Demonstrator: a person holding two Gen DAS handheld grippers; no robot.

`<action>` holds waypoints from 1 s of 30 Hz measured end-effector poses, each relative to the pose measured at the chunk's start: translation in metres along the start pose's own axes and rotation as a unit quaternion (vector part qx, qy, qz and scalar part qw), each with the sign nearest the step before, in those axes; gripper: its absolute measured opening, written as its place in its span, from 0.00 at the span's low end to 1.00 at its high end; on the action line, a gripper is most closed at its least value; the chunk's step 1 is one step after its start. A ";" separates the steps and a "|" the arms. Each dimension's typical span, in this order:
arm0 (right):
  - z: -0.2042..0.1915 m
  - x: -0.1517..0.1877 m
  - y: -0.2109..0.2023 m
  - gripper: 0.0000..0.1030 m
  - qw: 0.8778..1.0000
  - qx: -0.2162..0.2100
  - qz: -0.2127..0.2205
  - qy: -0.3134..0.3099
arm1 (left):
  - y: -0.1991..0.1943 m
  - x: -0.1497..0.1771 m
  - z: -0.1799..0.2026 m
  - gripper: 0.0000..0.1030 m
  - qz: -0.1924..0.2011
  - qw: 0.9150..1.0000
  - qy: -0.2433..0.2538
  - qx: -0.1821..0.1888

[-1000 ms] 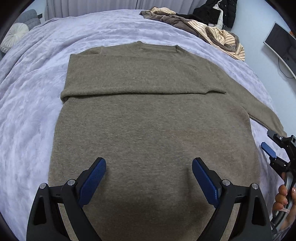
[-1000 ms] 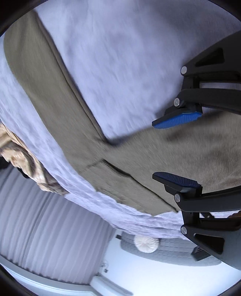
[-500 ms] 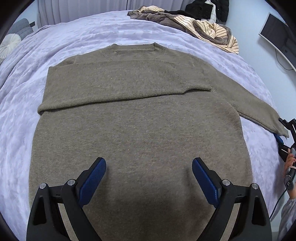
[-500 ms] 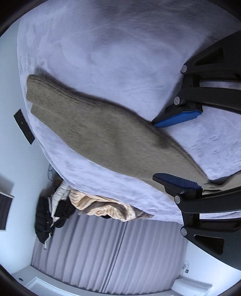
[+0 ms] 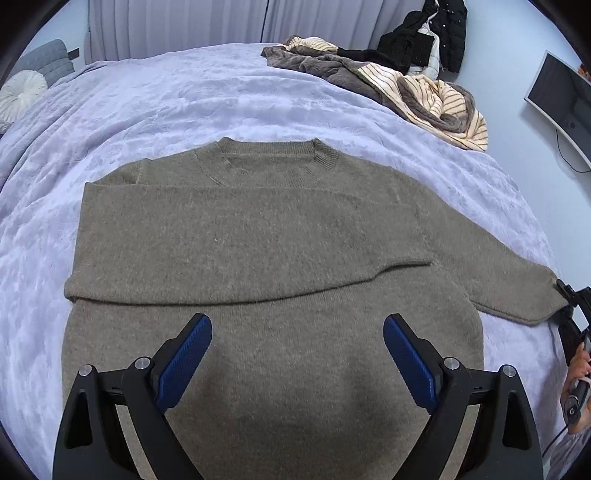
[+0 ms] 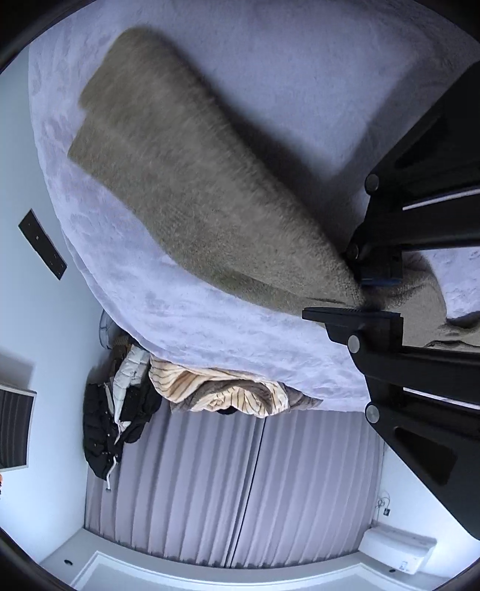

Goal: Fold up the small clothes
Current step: 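Fold the held sleeve across the body and open the right tool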

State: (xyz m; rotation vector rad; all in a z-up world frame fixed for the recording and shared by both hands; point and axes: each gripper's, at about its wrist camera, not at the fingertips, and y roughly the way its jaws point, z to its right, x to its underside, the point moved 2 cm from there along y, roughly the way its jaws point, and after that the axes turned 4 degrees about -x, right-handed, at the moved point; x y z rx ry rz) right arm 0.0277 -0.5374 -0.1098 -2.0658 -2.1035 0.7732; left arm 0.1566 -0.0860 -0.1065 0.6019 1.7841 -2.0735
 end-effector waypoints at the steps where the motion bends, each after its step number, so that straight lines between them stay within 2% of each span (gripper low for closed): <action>1: -0.006 0.002 0.003 0.09 1.000 -0.013 -0.005 -0.007 | 0.002 -0.004 -0.004 0.91 0.002 1.000 -0.005 -0.001; 6: -0.062 0.028 0.031 0.09 0.994 -0.070 -0.052 -0.064 | 0.010 -0.018 -0.030 0.91 0.011 0.999 -0.030 -0.003; 10: -0.122 0.072 0.070 0.09 0.979 -0.098 -0.102 -0.145 | 0.015 -0.025 -0.051 0.91 0.017 0.999 -0.040 -0.006; 13: -0.169 0.127 0.111 0.09 0.957 -0.110 -0.157 -0.219 | 0.016 -0.028 -0.071 0.91 0.024 0.998 -0.050 -0.006; 16: -0.194 0.188 0.145 0.09 0.931 -0.116 -0.214 -0.273 | 0.017 -0.030 -0.096 0.91 0.028 0.997 -0.066 -0.010; 17: -0.201 0.216 0.160 0.09 0.918 -0.114 -0.238 -0.295 | 0.018 -0.030 -0.105 0.91 0.029 0.997 -0.074 -0.014; 21: -0.201 0.301 0.200 0.09 0.875 -0.094 -0.317 -0.353 | 0.020 -0.028 -0.141 0.91 0.028 0.994 -0.109 -0.017; 24: -0.183 0.346 0.230 0.11 0.853 -0.051 -0.360 -0.373 | 0.025 -0.025 -0.160 0.91 0.026 0.992 -0.123 -0.015; 27: -0.156 0.358 0.241 0.14 0.854 0.003 -0.386 -0.351 | 0.028 -0.022 -0.167 0.91 0.027 0.992 -0.123 0.002; 29: -0.144 0.353 0.236 0.19 0.866 0.004 -0.389 -0.313 | 0.032 -0.022 -0.167 0.91 0.029 0.992 -0.118 0.020; 30: -0.140 0.345 0.230 0.32 0.877 -0.005 -0.381 -0.292 | 0.034 -0.023 -0.166 0.91 0.029 0.992 -0.117 0.030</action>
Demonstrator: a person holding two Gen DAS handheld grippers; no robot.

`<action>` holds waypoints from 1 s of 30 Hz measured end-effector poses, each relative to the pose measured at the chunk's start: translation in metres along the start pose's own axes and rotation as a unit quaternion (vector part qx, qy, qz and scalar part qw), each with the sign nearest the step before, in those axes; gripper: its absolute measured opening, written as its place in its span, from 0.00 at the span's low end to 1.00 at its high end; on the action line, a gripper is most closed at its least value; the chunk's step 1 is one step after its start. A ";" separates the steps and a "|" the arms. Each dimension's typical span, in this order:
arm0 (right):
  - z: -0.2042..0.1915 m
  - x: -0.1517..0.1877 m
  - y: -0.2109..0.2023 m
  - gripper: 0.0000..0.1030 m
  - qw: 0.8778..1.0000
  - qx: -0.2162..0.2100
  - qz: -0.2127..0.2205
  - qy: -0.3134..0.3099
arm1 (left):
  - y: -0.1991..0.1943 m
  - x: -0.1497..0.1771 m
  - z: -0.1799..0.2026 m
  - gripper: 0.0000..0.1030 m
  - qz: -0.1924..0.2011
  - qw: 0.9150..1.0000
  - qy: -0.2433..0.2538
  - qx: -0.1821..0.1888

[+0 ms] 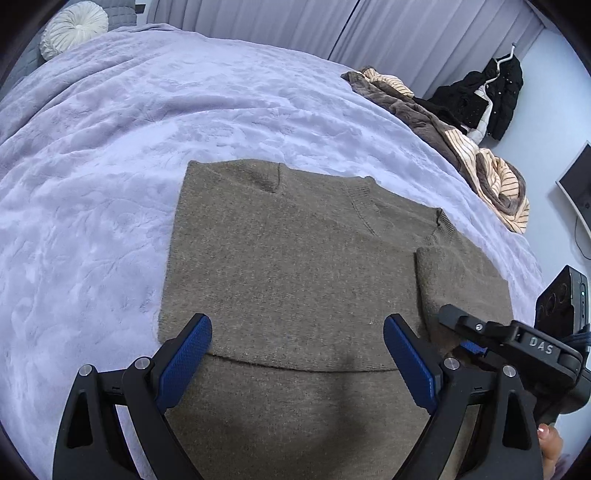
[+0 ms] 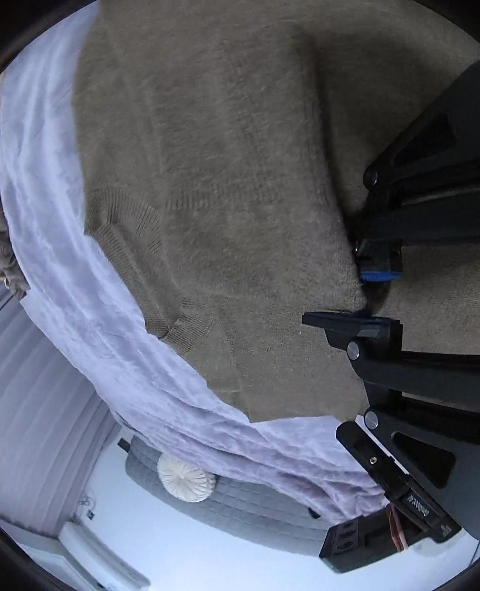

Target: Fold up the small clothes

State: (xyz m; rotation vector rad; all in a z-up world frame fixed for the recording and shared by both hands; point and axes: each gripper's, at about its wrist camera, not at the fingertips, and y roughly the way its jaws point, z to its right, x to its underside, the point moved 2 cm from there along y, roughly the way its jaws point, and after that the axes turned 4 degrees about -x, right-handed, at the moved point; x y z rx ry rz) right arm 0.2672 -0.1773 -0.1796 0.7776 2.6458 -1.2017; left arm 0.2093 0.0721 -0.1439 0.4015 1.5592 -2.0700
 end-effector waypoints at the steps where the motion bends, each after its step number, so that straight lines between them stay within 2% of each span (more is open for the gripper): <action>1: 0.001 0.004 -0.009 0.44 1.000 -0.006 0.012 0.010 | 0.002 0.000 0.001 0.91 -0.003 1.000 -0.001 0.014; 5: 0.011 -0.004 -0.037 0.42 0.996 -0.004 0.077 0.052 | 0.004 -0.003 0.000 0.91 -0.008 0.996 -0.027 0.081; 7: 0.006 -0.013 -0.036 0.14 0.996 0.008 0.081 0.046 | 0.003 -0.005 -0.006 0.91 -0.006 0.993 -0.044 0.112; 10: -0.022 -0.016 -0.023 0.14 0.998 -0.003 0.057 -0.011 | 0.003 -0.008 -0.018 0.91 -0.011 0.987 -0.072 0.145; 12: -0.052 -0.008 0.002 0.14 0.997 -0.021 0.000 -0.078 | 0.007 -0.010 -0.026 0.91 -0.023 0.980 -0.095 0.174; 14: -0.072 0.008 0.027 0.16 0.990 -0.009 -0.062 -0.126 | 0.013 -0.012 -0.031 0.91 -0.036 0.974 -0.112 0.194; 15: -0.078 0.018 0.037 0.19 0.984 0.018 -0.083 -0.154 | 0.016 -0.011 -0.031 0.91 -0.042 0.972 -0.114 0.200; 16: -0.079 0.025 0.041 0.29 0.981 0.035 -0.091 -0.166 | 0.018 -0.011 -0.030 0.91 -0.048 0.971 -0.114 0.202; 17: -0.076 0.029 0.040 0.35 0.982 0.039 -0.089 -0.165 | 0.021 -0.011 -0.029 0.91 -0.053 0.972 -0.112 0.200; 18: -0.072 0.031 0.036 0.40 0.984 0.030 -0.085 -0.153 | 0.023 -0.011 -0.026 0.91 -0.056 0.972 -0.109 0.200; 21: -0.050 0.030 0.010 0.41 0.993 0.003 -0.073 -0.097 | 0.027 -0.012 -0.017 0.91 -0.063 0.974 -0.095 0.197; 25: -0.008 0.031 -0.043 0.42 0.998 0.020 -0.034 -0.045 | 0.035 -0.017 -0.005 0.91 -0.076 0.974 -0.085 0.196; 28: 0.036 0.031 -0.090 0.42 0.999 0.025 0.011 0.028 | 0.041 -0.018 0.000 0.91 -0.082 0.978 -0.081 0.174; 30: 0.065 0.031 -0.120 0.42 0.995 0.023 0.048 0.086 | 0.041 -0.018 0.002 0.91 -0.078 0.981 -0.075 0.163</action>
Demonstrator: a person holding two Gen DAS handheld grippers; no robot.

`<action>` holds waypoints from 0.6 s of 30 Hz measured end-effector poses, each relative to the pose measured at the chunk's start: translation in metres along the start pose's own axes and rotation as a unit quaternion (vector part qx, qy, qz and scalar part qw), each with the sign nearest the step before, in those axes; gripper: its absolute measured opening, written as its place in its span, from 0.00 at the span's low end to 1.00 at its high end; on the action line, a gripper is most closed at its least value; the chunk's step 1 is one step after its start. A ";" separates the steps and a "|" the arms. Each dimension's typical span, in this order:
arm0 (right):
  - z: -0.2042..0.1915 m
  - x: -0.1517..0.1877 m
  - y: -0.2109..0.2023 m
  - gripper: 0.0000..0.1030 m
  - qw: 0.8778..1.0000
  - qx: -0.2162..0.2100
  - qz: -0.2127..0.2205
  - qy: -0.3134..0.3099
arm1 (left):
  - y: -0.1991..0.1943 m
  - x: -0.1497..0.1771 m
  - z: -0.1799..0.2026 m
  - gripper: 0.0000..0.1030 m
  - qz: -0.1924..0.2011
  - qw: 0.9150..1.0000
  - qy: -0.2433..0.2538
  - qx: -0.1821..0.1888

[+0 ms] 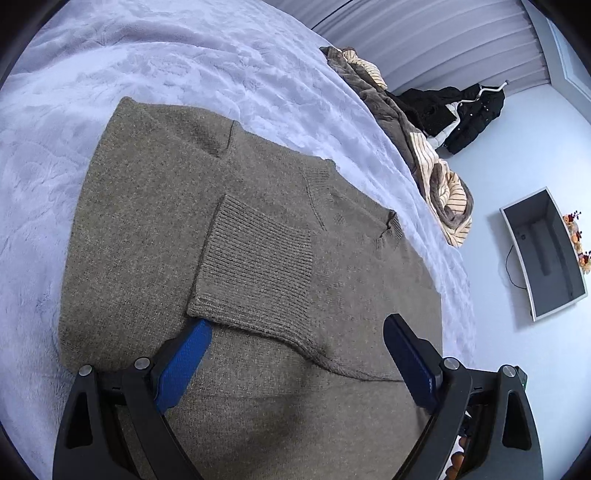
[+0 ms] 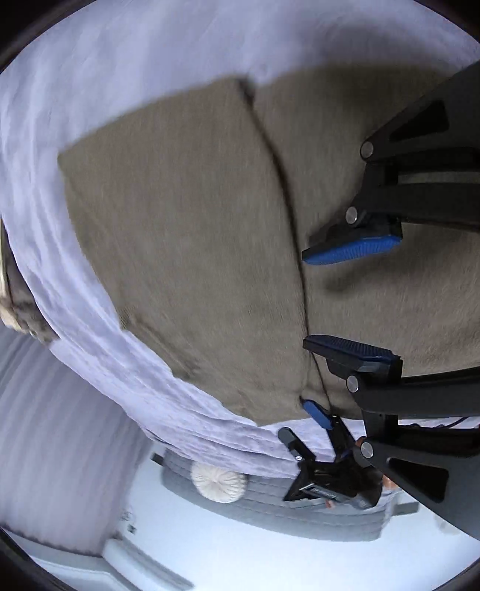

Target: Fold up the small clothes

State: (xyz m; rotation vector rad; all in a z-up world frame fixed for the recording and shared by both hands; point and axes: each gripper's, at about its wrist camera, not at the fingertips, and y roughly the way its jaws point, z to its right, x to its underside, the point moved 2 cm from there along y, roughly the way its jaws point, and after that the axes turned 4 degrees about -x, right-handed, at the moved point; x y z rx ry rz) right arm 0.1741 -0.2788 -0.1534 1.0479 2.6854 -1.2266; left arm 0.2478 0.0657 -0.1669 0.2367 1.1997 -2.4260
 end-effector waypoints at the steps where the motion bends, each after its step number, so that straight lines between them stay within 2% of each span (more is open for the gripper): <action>1: 0.014 -0.002 -0.013 0.42 1.000 -0.004 0.016 0.024 | 0.001 -0.001 0.002 0.90 0.004 1.000 0.005 -0.007; 2: 0.027 -0.004 -0.021 0.42 0.998 -0.009 0.032 0.047 | 0.002 -0.001 0.005 0.78 0.006 1.000 0.010 -0.017; 3: 0.038 -0.007 -0.026 0.42 0.996 -0.020 0.045 0.074 | 0.004 -0.002 0.007 0.54 0.002 1.000 0.014 -0.028; 4: 0.045 -0.009 -0.027 0.42 0.994 -0.029 0.051 0.090 | 0.008 -0.003 0.007 0.41 -0.011 0.999 0.017 -0.036; 5: 0.052 -0.013 -0.027 0.42 0.991 -0.042 0.058 0.112 | 0.013 -0.003 0.007 0.15 -0.024 0.999 0.017 -0.038; 6: 0.055 -0.015 -0.026 0.42 0.989 -0.045 0.067 0.124 | 0.016 -0.003 0.007 0.08 -0.031 0.999 0.017 -0.037; 8: 0.055 -0.023 -0.018 0.41 0.986 -0.050 0.087 0.133 | 0.008 -0.002 0.008 0.08 -0.018 0.999 0.023 -0.035; 9: 0.054 -0.026 -0.019 0.17 0.986 -0.043 0.093 0.128 | 0.002 -0.001 0.010 0.08 -0.007 0.999 0.027 -0.029; 10: 0.046 -0.030 -0.015 0.06 0.988 -0.035 0.096 0.114 | -0.007 0.002 0.011 0.08 0.005 0.999 0.031 -0.021; 12: 0.029 -0.037 -0.025 0.06 0.992 -0.028 0.109 0.054 | -0.018 0.007 0.012 0.08 0.018 0.999 0.043 -0.015; 14: 0.016 -0.039 -0.025 0.06 0.994 -0.001 0.107 0.012 | -0.016 0.012 0.007 0.08 0.008 0.998 0.050 -0.028; 17: 0.039 -0.037 -0.011 0.06 0.998 0.044 0.050 0.016 | -0.006 0.023 -0.008 0.09 -0.011 0.998 0.036 -0.049; 18: 0.047 -0.032 -0.008 0.06 0.998 0.036 0.032 0.029 | -0.007 0.025 -0.012 0.09 -0.008 0.998 0.031 -0.047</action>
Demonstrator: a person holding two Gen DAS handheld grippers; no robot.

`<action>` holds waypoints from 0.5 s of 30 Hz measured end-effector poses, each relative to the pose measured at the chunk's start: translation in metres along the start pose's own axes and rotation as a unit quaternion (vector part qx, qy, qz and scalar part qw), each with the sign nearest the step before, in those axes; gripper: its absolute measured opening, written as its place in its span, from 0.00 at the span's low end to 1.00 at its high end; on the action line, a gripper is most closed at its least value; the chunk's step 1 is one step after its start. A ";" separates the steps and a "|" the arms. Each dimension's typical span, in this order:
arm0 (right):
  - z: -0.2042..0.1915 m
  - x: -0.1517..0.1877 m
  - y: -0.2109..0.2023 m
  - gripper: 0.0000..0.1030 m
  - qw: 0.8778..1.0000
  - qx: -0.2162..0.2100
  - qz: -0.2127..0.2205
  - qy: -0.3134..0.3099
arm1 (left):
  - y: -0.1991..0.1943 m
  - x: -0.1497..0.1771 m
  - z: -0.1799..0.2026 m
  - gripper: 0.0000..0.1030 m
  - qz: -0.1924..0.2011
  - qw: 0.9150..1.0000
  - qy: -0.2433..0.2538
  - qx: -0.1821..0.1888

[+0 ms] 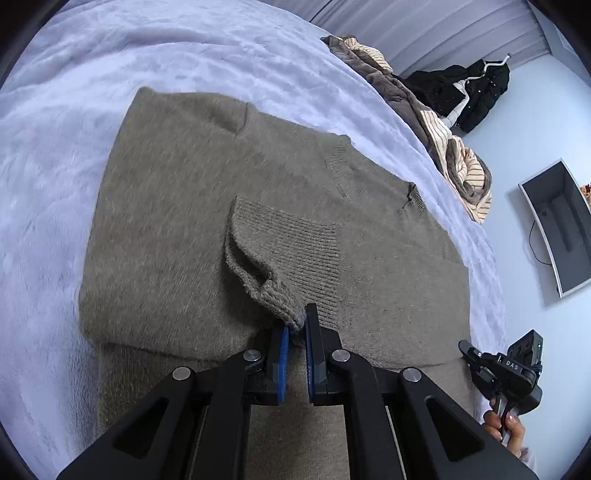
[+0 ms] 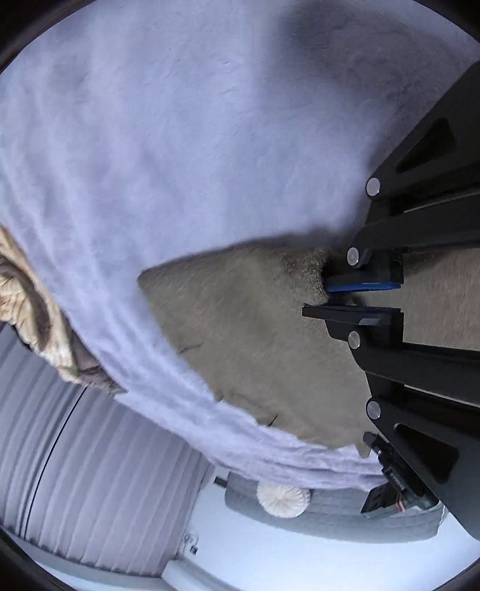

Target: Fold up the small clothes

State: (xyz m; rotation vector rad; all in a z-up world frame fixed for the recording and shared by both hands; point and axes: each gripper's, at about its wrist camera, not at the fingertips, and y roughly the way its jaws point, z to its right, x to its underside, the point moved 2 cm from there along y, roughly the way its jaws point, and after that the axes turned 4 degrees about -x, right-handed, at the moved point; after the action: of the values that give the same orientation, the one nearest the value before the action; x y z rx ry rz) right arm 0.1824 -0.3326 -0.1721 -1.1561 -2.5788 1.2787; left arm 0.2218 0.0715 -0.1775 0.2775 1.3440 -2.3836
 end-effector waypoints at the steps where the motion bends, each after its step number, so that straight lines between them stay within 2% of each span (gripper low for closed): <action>1: 0.005 0.005 -0.003 0.07 1.000 -0.017 -0.004 0.012 | -0.003 0.002 -0.003 0.09 0.006 1.000 -0.005 0.000; 2: 0.008 0.007 -0.007 0.08 0.999 -0.027 -0.002 0.016 | -0.008 0.003 -0.006 0.17 0.007 1.000 -0.009 -0.003; 3: 0.010 0.010 -0.015 0.13 0.999 -0.037 0.000 0.016 | -0.012 0.003 -0.008 0.32 0.009 1.000 -0.012 -0.015; 4: 0.011 0.012 -0.022 0.20 0.999 -0.044 0.003 0.012 | -0.019 0.002 -0.010 0.42 0.016 0.999 -0.013 -0.029; 5: 0.013 0.012 -0.031 0.24 0.999 -0.050 0.014 0.008 | -0.029 0.000 -0.011 0.69 0.032 0.999 -0.011 -0.040; 6: 0.017 0.011 -0.040 0.42 0.998 -0.050 0.026 0.007 | -0.038 -0.001 -0.011 0.87 0.054 0.997 -0.009 -0.051; 7: 0.022 0.008 -0.046 0.54 0.998 -0.054 0.035 0.010 | -0.048 -0.002 -0.009 0.88 0.077 0.995 -0.004 -0.061; 8: 0.028 0.004 -0.051 0.55 0.996 -0.069 0.046 0.022 | -0.055 -0.005 -0.006 0.88 0.090 0.994 0.005 -0.065; 11: 0.040 -0.007 -0.049 0.55 0.991 -0.105 0.052 0.068 | -0.055 -0.014 0.006 0.88 0.086 0.994 0.020 -0.057; 13: 0.037 -0.013 -0.036 0.54 0.990 -0.120 0.037 0.069 | -0.045 -0.015 0.015 0.88 0.079 0.994 0.036 -0.067; 15: 0.029 -0.017 -0.012 0.50 0.990 -0.122 -0.004 0.069 | -0.030 -0.013 0.023 0.88 0.070 0.992 0.054 -0.086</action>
State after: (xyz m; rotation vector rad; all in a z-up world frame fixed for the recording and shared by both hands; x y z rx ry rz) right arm 0.1779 -0.3672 -0.1784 -1.2217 -2.6871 0.8624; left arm 0.2214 0.0687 -0.1379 0.4421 1.5162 -2.1501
